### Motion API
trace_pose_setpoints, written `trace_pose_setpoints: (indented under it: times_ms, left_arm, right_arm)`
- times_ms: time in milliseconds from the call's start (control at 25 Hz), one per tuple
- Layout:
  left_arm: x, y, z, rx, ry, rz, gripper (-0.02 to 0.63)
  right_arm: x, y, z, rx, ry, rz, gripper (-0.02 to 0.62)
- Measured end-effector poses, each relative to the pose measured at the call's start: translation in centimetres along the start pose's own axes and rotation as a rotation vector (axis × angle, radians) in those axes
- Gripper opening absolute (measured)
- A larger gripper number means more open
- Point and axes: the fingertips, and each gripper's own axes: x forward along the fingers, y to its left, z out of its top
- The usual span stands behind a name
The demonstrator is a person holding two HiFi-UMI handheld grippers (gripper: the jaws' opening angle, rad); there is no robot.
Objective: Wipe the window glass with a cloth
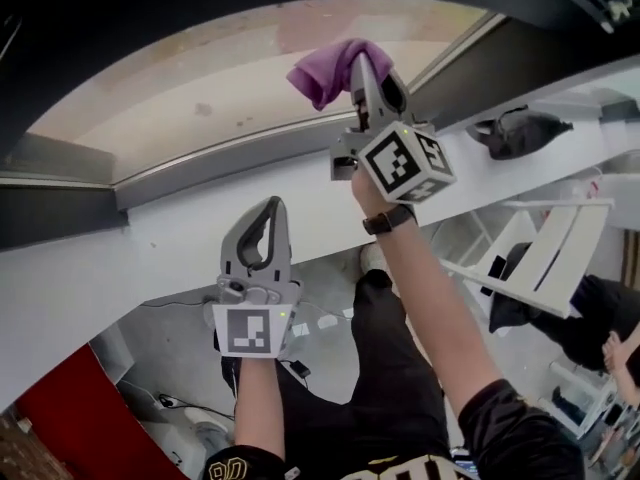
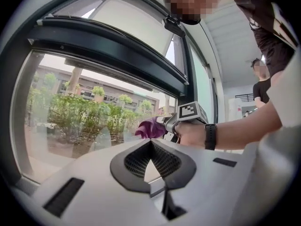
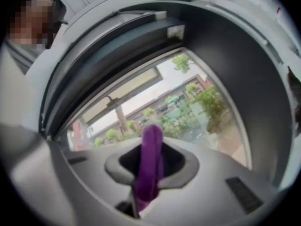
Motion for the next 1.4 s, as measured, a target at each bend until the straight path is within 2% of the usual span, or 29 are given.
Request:
trace_pose_setpoints:
  times_ms: [120,200,320,400,520,640,760,920,1000,1160,1240,1320,1400]
  left_arm:
    - [2.7,-3.6,-0.8,-0.020,-0.002,-0.033,0.015]
    - [3.8,-5.3,-0.9,-0.034,-0.008,-0.045,0.015]
    - [4.2,-6.1,-1.3,-0.058,-0.001,-0.044,0.015]
    - [3.3,-5.1,-1.5,-0.064,0.016,-0.026,0.015]
    - [0.8,-2.1,-1.1,-0.009,0.021,-0.001,0.015]
    - [-3.0,3.1,-0.3,0.031,0.026,0.058,0.015]
    - [-8.1,9.7,0.7,0.038,0.026,0.156,0.015]
    - [-15.1,17.5,1.8,0.075,0.030,0.282,0.015]
    - [-18.4,20.6,1.9,0.073,0.046,0.336,0.015]
    - [-24.4,25.9,2.3,0.030,0.065,0.422,0.015]
    - [-26.6,27.6,2.4,0.024,0.072,0.462,0.015]
    - [-27.7,28.9,2.5,0.041,0.077,0.476,0.015]
    - [-27.6,29.6,2.5,0.045,0.074,0.471,0.015]
  right_arm:
    - [-1.6,-8.3,2.3,0.029,-0.011,-0.128,0.074]
    - [-2.3,-11.9,3.5,0.026,-0.014,-0.177,0.074]
    - [-3.1,-13.6,4.3,0.006,-0.018,-0.195,0.074]
    - [-3.2,-12.0,3.1,-0.021,-0.014,-0.172,0.075]
    - [-2.9,-6.9,-1.4,-0.051,0.045,-0.088,0.075]
    - [-2.0,0.3,-7.6,-0.024,0.126,0.018,0.075]
    - [-0.3,10.7,-14.1,0.012,0.203,0.185,0.075]
    - [1.6,26.8,-22.9,0.068,0.293,0.445,0.075]
    - [2.7,33.6,-26.2,0.084,0.312,0.532,0.075]
    - [5.6,43.8,-30.2,0.097,0.300,0.627,0.075]
    - [6.7,47.5,-31.8,0.109,0.304,0.660,0.074]
    - [7.2,49.4,-33.1,0.122,0.318,0.672,0.074]
    - [7.4,49.0,-33.4,0.114,0.325,0.665,0.074]
